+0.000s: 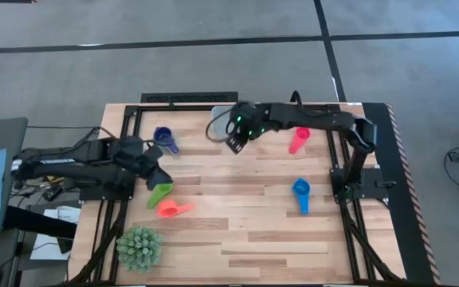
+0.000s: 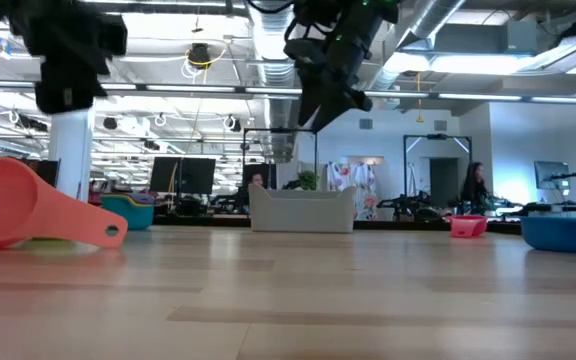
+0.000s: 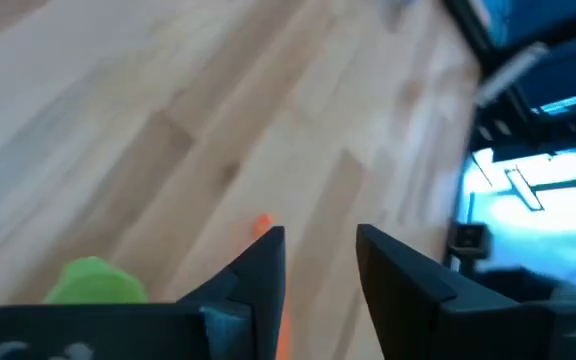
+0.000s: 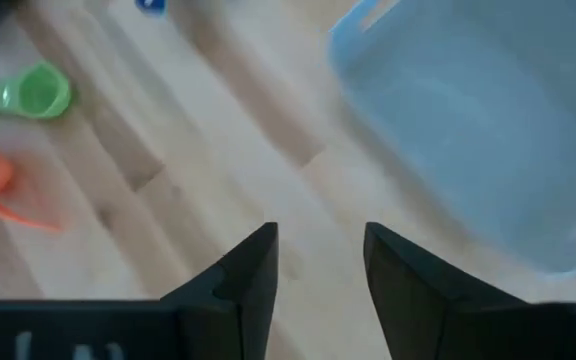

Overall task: Nest measuring cups in basket
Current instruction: Stack the orange measuring cup on the navy blue measuring cup

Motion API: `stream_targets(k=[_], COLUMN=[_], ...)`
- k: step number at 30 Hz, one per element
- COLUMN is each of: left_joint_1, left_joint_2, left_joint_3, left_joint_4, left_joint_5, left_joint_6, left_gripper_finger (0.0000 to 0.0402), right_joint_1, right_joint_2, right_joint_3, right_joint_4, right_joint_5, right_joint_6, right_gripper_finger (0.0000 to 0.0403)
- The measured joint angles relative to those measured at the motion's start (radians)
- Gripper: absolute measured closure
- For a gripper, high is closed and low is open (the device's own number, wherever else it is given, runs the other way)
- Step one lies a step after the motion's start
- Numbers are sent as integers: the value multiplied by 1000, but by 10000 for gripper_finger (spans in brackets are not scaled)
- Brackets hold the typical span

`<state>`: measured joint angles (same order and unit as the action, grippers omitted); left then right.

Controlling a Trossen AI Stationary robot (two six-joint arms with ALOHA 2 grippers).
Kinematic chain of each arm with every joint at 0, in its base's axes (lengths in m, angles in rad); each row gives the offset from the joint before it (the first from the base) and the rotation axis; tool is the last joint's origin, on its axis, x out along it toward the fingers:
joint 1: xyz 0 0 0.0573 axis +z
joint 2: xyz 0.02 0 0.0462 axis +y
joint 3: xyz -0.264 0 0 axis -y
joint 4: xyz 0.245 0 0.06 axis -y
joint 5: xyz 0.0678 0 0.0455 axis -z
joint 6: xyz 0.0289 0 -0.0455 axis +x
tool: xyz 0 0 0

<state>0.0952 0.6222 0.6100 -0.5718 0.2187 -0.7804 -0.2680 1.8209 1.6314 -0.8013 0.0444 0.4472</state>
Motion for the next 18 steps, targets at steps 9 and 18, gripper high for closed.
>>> stream_targets(k=[9, 18], left_joint_1=[-498, -728], left_joint_2=[174, 416], left_joint_3=[82, 82], left_joint_4=[-41, -54], left_joint_5=[-326, -475], left_joint_6=[-119, -335], left_gripper_finger=[303, 303], right_joint_1=[-107, -103], right_joint_2=[-23, -18], right_joint_3=[0, 0], right_joint_4=[-21, -14], right_joint_5=[-20, -23], right_joint_6=[-147, -250], right_gripper_finger=[240, 245])
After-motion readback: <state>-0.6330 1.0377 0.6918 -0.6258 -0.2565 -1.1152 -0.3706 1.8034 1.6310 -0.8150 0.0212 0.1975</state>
